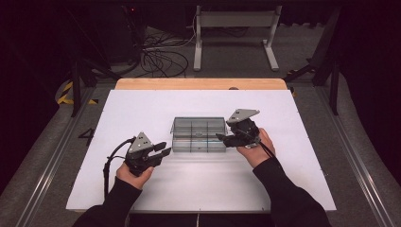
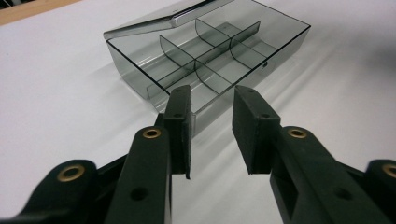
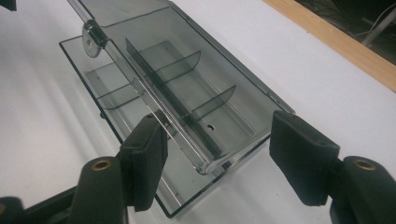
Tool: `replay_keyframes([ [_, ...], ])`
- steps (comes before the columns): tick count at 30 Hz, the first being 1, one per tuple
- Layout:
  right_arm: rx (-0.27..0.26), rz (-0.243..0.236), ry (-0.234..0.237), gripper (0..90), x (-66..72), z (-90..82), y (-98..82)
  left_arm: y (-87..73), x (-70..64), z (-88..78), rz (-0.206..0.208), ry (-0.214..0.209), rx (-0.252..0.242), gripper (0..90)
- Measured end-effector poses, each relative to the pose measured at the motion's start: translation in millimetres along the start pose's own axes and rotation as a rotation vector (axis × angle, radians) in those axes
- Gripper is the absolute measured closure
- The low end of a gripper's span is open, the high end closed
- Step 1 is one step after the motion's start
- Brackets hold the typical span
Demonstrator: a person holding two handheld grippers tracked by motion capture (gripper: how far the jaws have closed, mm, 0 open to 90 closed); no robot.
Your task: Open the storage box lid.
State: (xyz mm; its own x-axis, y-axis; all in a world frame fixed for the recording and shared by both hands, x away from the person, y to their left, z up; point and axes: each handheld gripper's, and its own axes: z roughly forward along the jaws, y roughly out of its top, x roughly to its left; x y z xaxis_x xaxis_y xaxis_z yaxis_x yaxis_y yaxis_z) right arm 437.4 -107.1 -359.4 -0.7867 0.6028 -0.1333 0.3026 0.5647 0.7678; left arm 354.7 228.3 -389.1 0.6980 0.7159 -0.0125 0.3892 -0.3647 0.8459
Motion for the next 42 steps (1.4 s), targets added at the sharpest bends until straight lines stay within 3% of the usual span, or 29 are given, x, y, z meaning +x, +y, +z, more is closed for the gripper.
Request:
replay_keyframes([
  [5, -0.014, -0.005, 0.010, 39.2, -5.4, -2.7, 8.4, 0.8, 0.2, -6.7, -0.005, -0.015, -0.029, 59.2],
  [14, -0.034, 0.012, 0.024, 42.9, -18.9, -2.6, 22.6, -0.3, 1.9, -18.5, -0.010, -0.010, -0.089, 38.0],
  [23, -0.055, 0.041, 0.029, 48.9, -32.2, 2.0, 29.0, -2.4, 3.5, -28.6, -0.014, 0.006, -0.132, 22.5],
  [42, -0.092, 0.117, 0.019, 53.5, -54.6, 10.9, 35.0, -7.7, 9.9, -45.2, -0.012, 0.027, -0.184, 13.9],
])
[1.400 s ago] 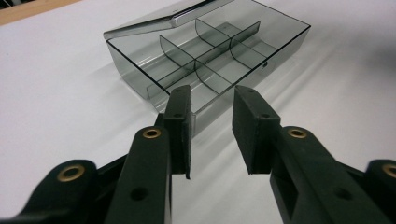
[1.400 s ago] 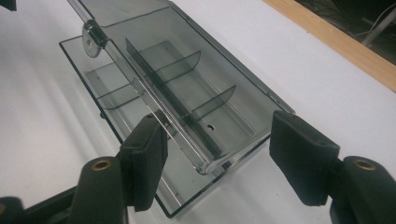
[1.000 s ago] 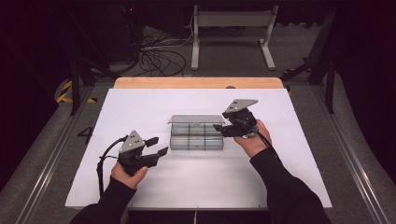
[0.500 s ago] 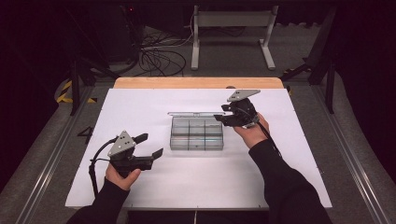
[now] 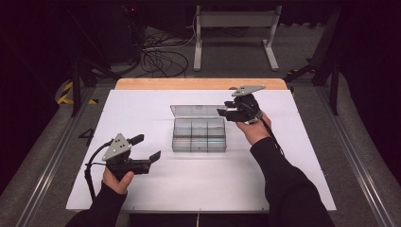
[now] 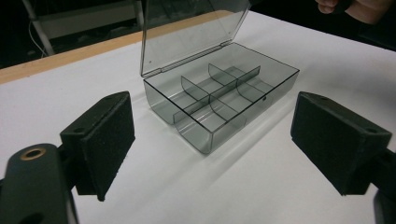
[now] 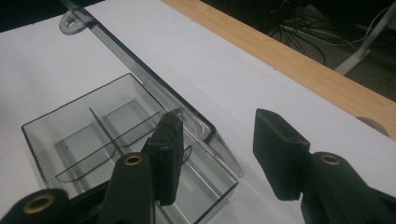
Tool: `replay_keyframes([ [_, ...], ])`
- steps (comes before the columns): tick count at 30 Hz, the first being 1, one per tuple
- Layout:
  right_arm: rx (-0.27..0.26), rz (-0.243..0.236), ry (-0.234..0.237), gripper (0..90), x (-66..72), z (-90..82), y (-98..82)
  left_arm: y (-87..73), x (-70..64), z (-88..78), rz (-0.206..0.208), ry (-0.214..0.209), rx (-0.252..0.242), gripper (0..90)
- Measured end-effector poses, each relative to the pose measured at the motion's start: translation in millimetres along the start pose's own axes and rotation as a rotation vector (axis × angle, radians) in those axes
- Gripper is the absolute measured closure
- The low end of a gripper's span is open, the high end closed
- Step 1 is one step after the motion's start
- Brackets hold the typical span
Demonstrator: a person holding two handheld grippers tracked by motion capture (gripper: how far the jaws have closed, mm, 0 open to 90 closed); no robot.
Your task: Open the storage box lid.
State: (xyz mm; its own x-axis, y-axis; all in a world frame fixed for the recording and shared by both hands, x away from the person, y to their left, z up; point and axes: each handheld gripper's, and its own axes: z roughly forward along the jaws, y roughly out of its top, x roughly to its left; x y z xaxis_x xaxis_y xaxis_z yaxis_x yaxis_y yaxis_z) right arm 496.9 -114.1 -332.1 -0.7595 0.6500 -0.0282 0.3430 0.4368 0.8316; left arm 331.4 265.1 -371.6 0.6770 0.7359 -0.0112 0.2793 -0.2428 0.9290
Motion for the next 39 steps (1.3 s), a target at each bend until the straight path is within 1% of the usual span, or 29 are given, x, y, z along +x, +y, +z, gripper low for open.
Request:
replay_keyframes([
  [3, -0.003, 0.011, -0.008, 54.2, -3.0, 1.5, 0.2, -0.5, 1.0, -1.8, -0.003, -0.001, -0.004, 12.2],
  [5, -0.007, 0.014, -0.013, 54.6, -4.6, 2.3, 0.9, -0.9, 2.3, -2.8, 0.007, 0.001, -0.006, 11.3],
  [7, -0.010, 0.020, -0.020, 55.8, -6.2, 3.4, 2.3, -1.3, 2.9, -3.6, 0.008, 0.003, -0.004, 9.8],
  [8, -0.010, 0.020, -0.020, 55.8, -6.2, 3.4, 2.3, -1.7, 2.7, -3.9, 0.003, 0.001, -0.004, 9.8],
  [12, -0.011, 0.022, -0.029, 58.6, -8.1, 5.6, 4.0, -2.1, 3.4, -4.9, 0.008, 0.017, -0.007, 9.2],
  [15, -0.013, 0.026, -0.038, 60.1, -9.6, 7.8, 5.1, -2.5, 3.2, -5.5, 0.008, 0.020, -0.007, 8.3],
  [18, -0.015, 0.037, -0.043, 61.2, -12.0, 10.7, 5.3, -2.9, 3.6, -6.6, 0.010, 0.028, -0.011, 7.7],
  [19, -0.014, 0.049, -0.044, 62.5, -13.7, 12.8, 5.3, -3.0, 4.0, -7.0, 0.009, 0.031, -0.014, 7.4],
  [20, -0.014, 0.049, -0.044, 62.5, -13.7, 12.8, 5.3, -3.2, 4.0, -7.6, 0.003, 0.032, -0.016, 7.4],
  [26, -0.018, 0.063, -0.054, 66.3, -18.4, 19.3, 5.6, -4.5, 7.0, -10.3, 0.001, 0.043, -0.021, 7.3],
  [31, -0.013, 0.066, -0.057, 66.7, -22.5, 22.4, 6.5, -5.0, 7.1, -11.3, -0.005, 0.048, -0.021, 7.3],
  [32, -0.013, 0.067, -0.056, 66.7, -23.0, 22.8, 6.7, -5.0, 7.5, -11.7, 0.000, 0.049, -0.021, 7.3],
  [36, -0.011, 0.066, -0.059, 66.1, -23.1, 24.0, 7.1, -5.6, 8.8, -12.3, -0.004, 0.053, -0.019, 7.2],
  [37, -0.012, 0.072, -0.056, 64.0, -23.3, 25.1, 7.0, -6.2, 9.2, -12.3, -0.004, 0.061, -0.017, 7.2],
  [39, -0.013, 0.072, -0.056, 62.1, -23.6, 26.5, 6.9, -6.3, 9.6, -12.6, -0.003, 0.060, -0.016, 7.2],
])
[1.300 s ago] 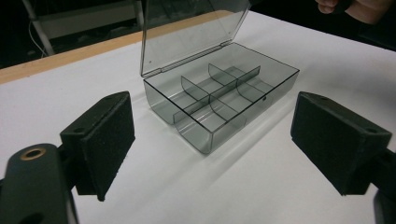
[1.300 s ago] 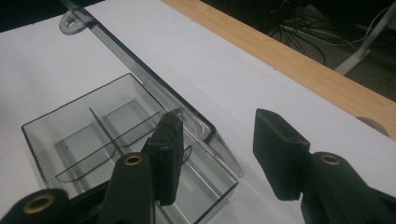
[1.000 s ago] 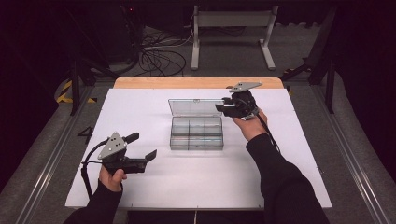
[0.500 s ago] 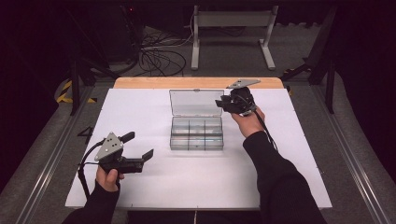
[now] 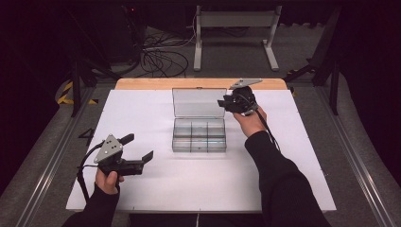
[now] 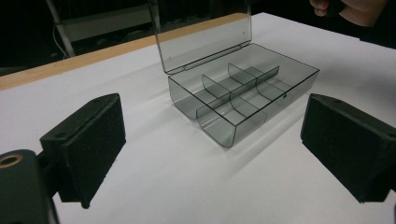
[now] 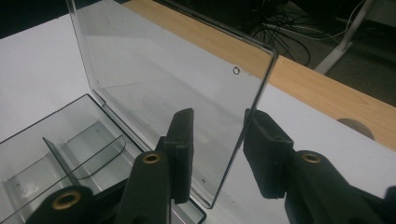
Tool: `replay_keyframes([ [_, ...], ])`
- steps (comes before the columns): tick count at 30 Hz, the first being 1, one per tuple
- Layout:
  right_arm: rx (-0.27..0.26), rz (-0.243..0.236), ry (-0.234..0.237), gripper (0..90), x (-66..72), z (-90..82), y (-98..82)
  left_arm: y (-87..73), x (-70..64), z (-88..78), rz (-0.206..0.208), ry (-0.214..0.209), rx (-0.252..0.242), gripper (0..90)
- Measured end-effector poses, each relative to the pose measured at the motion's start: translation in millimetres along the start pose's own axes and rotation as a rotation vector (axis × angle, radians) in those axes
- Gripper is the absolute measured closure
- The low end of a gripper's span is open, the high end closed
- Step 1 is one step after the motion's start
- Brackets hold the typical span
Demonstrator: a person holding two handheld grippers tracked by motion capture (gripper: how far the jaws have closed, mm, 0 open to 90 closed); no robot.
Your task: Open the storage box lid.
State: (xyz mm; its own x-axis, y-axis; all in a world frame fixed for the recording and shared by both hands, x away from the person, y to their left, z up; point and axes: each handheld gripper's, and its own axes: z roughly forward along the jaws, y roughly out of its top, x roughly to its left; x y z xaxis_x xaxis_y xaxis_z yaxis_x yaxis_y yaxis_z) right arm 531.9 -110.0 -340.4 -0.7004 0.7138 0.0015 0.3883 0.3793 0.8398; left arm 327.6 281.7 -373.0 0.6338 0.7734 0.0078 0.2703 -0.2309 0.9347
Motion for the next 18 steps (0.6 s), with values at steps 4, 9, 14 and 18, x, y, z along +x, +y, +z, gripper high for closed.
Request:
replay_keyframes([
  [4, -0.005, 0.007, 0.000, 55.1, -0.6, 5.0, -0.6, -0.4, 0.9, -1.2, 0.001, 0.012, 0.002, 7.2],
  [9, -0.008, 0.018, -0.007, 45.8, -1.6, 15.1, -0.5, -1.8, 2.2, -1.9, -0.007, 0.007, -0.001, 7.0],
  [14, -0.007, 0.040, -0.010, 42.5, -5.5, 23.8, 0.0, -2.5, 2.7, -1.8, -0.008, 0.009, -0.001, 6.8],
  [18, -0.007, 0.062, 0.001, 39.7, -9.2, 30.0, -0.4, -2.8, 3.1, -1.3, -0.013, 0.011, 0.002, 6.9],
])
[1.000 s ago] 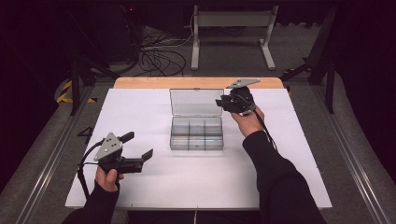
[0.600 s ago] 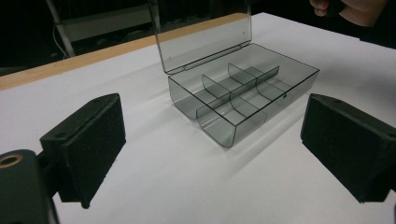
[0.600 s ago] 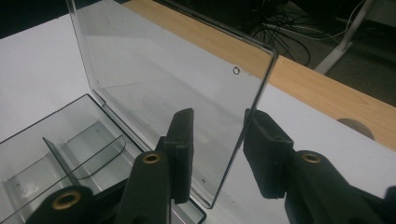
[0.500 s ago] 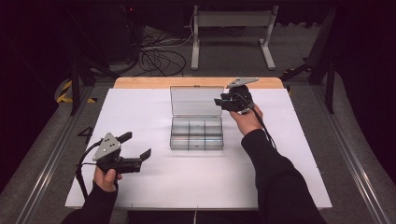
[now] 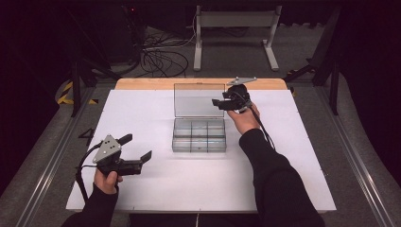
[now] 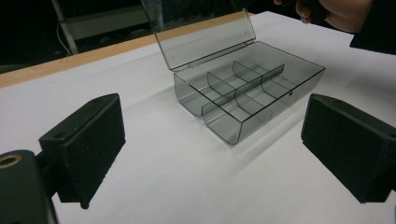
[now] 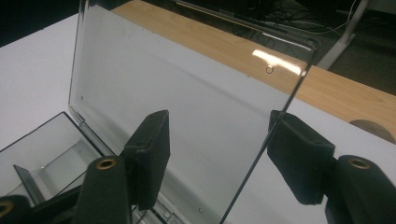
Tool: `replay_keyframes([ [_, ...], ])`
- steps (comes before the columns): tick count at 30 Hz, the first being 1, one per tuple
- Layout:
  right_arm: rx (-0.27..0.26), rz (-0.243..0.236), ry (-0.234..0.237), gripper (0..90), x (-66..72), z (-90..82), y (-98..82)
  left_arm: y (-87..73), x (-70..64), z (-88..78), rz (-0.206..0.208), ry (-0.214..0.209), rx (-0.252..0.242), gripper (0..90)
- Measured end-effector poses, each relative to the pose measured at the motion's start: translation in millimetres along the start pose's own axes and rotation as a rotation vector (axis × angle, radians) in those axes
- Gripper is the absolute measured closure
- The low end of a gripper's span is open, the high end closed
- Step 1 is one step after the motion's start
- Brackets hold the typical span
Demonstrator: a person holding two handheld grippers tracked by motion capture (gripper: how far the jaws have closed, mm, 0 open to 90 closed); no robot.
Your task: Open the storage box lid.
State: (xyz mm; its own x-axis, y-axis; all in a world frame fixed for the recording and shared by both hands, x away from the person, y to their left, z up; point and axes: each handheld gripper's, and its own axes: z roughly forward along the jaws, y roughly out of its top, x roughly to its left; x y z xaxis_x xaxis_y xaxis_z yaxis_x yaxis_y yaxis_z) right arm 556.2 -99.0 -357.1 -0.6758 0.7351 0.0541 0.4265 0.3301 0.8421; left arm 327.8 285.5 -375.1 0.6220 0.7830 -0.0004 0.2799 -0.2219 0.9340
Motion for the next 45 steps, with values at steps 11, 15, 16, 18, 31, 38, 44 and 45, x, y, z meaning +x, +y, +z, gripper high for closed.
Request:
replay_keyframes([
  [11, 0.020, 0.028, -0.006, 30.8, -4.6, 17.3, -1.7, -0.3, 0.1, 0.4, 0.005, 0.001, 0.007, 6.8],
  [15, 0.022, 0.049, 0.001, 28.9, -6.3, 20.8, -3.8, -0.3, -0.1, 0.4, 0.007, 0.001, 0.007, 6.8],
  [16, 0.020, 0.057, 0.006, 28.0, -6.7, 21.9, -4.4, -0.2, -0.1, 0.4, 0.007, 0.001, 0.007, 6.8],
  [18, 0.022, 0.063, 0.015, 26.2, -8.0, 23.8, -5.7, -0.3, 0.0, 0.5, 0.008, 0.002, 0.009, 6.8],
  [31, 0.044, 0.119, 0.053, 19.0, -13.0, 35.9, -14.3, -0.5, 0.2, 1.8, 0.013, 0.003, 0.019, 6.9],
  [38, 0.064, 0.125, 0.053, 17.2, -13.9, 42.0, -18.2, -0.7, 0.4, 1.8, 0.012, 0.003, 0.019, 6.8],
  [44, 0.098, 0.135, 0.054, 15.7, -14.6, 47.3, -22.7, -0.7, 0.4, 2.0, 0.011, 0.004, 0.020, 6.8],
  [45, 0.101, 0.137, 0.057, 15.3, -14.9, 48.1, -23.3, -0.7, 0.3, 2.2, 0.012, 0.005, 0.022, 6.9],
])
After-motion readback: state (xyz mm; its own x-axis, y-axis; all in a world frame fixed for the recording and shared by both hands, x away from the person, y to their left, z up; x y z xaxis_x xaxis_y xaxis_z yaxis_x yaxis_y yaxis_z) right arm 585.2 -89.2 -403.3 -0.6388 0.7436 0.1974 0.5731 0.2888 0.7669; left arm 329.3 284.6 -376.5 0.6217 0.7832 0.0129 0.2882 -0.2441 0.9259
